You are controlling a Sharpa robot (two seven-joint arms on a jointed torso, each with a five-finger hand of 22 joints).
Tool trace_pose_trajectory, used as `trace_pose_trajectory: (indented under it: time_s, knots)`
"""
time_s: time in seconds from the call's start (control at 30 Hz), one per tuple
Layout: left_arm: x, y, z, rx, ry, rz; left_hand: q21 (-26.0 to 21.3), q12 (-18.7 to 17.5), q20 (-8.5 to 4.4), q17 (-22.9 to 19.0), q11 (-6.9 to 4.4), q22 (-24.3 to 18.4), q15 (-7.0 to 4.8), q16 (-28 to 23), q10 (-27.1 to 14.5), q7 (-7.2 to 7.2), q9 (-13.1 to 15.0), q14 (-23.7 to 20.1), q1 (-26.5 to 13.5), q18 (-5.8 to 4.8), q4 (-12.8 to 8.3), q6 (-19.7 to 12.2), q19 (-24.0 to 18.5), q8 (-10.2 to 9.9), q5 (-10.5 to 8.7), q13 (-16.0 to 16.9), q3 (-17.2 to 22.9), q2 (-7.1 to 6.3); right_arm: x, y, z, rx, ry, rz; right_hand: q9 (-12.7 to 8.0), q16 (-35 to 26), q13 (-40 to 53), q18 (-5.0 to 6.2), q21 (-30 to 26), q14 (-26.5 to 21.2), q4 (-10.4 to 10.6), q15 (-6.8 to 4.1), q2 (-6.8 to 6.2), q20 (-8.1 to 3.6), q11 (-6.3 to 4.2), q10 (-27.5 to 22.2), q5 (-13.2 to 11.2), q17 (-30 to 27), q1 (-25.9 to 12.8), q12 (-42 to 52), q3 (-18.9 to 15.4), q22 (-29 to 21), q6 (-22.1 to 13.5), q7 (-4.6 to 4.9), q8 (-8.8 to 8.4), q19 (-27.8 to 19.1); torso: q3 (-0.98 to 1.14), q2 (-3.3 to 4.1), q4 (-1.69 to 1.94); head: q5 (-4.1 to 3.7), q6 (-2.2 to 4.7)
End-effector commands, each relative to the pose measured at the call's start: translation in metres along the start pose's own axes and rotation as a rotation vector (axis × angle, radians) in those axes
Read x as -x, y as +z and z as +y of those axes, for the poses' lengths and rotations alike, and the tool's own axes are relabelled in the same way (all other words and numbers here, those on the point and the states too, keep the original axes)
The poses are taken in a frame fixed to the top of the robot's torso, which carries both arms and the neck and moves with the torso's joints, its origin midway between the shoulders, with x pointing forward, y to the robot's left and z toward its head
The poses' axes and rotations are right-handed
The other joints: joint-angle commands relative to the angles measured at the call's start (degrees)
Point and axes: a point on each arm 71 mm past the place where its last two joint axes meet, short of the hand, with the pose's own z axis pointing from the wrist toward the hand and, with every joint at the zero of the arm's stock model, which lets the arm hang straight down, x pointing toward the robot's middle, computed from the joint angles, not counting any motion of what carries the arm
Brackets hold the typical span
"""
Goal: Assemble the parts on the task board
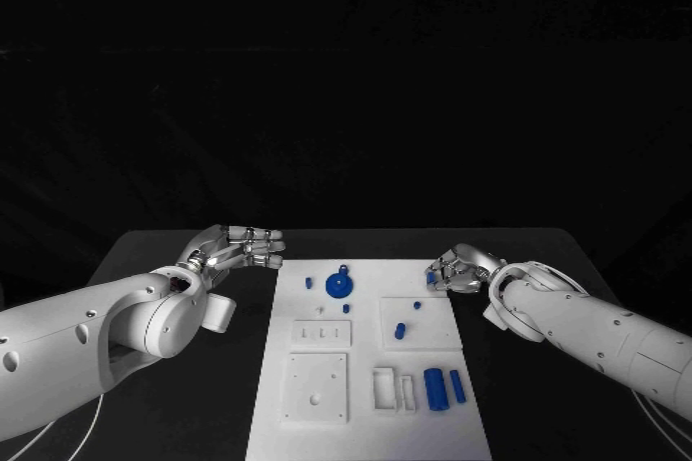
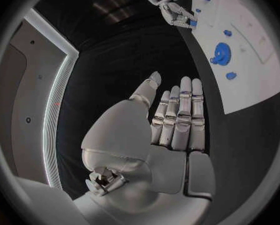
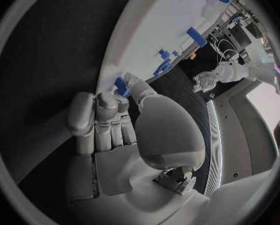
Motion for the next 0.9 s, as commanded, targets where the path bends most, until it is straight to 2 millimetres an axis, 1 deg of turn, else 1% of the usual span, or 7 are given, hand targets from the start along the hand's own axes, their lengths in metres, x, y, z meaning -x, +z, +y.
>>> trace_pose_trajectory:
  time_s: [0.03,0.13,0.23,0.37,0.5,0.57,0.9]
  knots:
    - [-0.002,0.000,-0.001,-0.006,-0.001,0.018,0.35,0.22,-0.02,-0.09,-0.02,-0.09,-0.14,-0.17,-0.42,0.10,0.08,-0.11,-0.43,-0.48,-0.08,-0.45,-0.47,0.20,0.10,0.04,-0.39,0.20,-0.001,0.000,0.000,0.008,0.000,0.002,0.06,0.36,0.09,-0.95,0.20,0.18,-0.17,-0.28,0.09,-0.13,-0.38,0.17,-0.61,0.12,-0.54,0.33,0.69,8.06,0.72,-0.02,-0.28,1.06,0.02,0.02,-0.04,-0.07,-0.07]
    - [-0.002,0.000,-0.001,-0.005,-0.001,0.018,0.35,0.22,-0.02,-0.09,-0.02,-0.09,-0.14,-0.17,-0.42,0.10,0.08,-0.11,-0.43,-0.48,-0.08,-0.45,-0.47,0.20,0.10,0.04,-0.39,0.20,-0.001,0.000,0.000,0.006,-0.002,-0.003,0.10,0.32,0.18,-0.96,0.19,0.18,-0.47,-0.34,0.42,-0.18,-0.48,0.19,-2.32,0.15,-0.37,0.36,1.92,8.06,1.37,-0.18,-0.25,1.05,0.03,0.03,-0.04,-0.06,-0.10]
    - [-0.002,0.000,-0.001,-0.005,-0.001,0.018,0.35,0.22,-0.02,-0.09,-0.02,-0.09,-0.14,-0.17,-0.42,0.10,0.08,-0.11,-0.43,-0.48,-0.08,-0.45,-0.47,0.20,0.10,0.04,-0.39,0.20,-0.001,0.000,0.000,0.005,-0.005,-0.013,0.09,0.36,0.32,-0.99,0.19,0.19,-0.66,-0.43,0.92,-0.27,-0.58,0.25,-6.08,0.25,-0.15,0.46,4.32,8.05,2.26,-0.36,-0.30,1.05,0.05,0.02,0.01,-0.08,-0.11]
    - [-0.002,0.000,-0.001,-0.004,-0.001,0.018,0.35,0.22,-0.02,-0.09,-0.02,-0.09,-0.14,-0.17,-0.42,0.10,0.08,-0.11,-0.43,-0.48,-0.08,-0.45,-0.47,0.20,0.10,0.04,-0.39,0.20,-0.001,0.001,0.001,0.001,-0.011,-0.033,0.17,0.59,0.50,-1.05,0.38,0.25,-0.85,-0.53,0.77,-0.38,-0.72,0.42,-7.76,0.56,-0.33,0.63,7.03,8.09,3.36,-0.60,-0.22,1.10,0.05,-0.02,0.02,-0.10,-0.13]
    - [-0.002,0.001,-0.001,-0.004,-0.001,0.019,0.35,0.22,-0.02,-0.09,-0.02,-0.09,-0.14,-0.17,-0.42,0.10,0.08,-0.11,-0.43,-0.48,-0.08,-0.45,-0.47,0.20,0.10,0.04,-0.39,0.20,-0.001,0.001,0.002,0.002,-0.013,-0.049,0.29,0.79,0.76,-1.11,0.46,0.28,-0.74,-0.71,0.74,-0.55,-0.97,0.73,-8.20,0.89,-0.66,0.89,8.22,8.10,4.57,-1.00,-0.23,1.12,0.03,0.01,0.02,-0.12,-0.18]
    - [-0.002,0.001,-0.001,-0.004,-0.001,0.020,0.35,0.22,-0.02,-0.09,-0.02,-0.09,-0.14,-0.17,-0.42,0.10,0.08,-0.11,-0.43,-0.48,-0.08,-0.45,-0.47,0.20,0.10,0.04,-0.39,0.20,-0.001,0.001,0.004,0.005,-0.014,-0.057,0.34,0.85,0.83,-1.13,0.52,0.30,-0.75,-0.75,0.75,-0.59,-1.03,0.83,-8.18,0.98,-0.64,0.96,8.34,8.11,4.98,-1.10,-0.19,1.14,0.09,0.02,-0.02,-0.13,-0.21]
    - [-0.004,0.001,-0.001,-0.002,-0.002,0.026,0.43,0.22,-0.02,-0.08,-0.08,-0.13,-0.16,-0.15,-0.18,0.05,0.09,-0.08,-0.46,-0.49,0.04,-0.29,-0.50,0.23,0.11,0.04,-0.38,0.36,0.000,0.001,0.011,0.018,0.005,-0.095,0.48,1.03,1.22,-1.29,0.92,0.39,-0.49,-1.01,0.93,-0.85,-1.31,1.35,-6.94,1.42,-0.84,1.28,7.30,8.19,6.97,-1.70,-0.14,1.26,0.01,-0.06,-0.11,-0.31,-0.06]
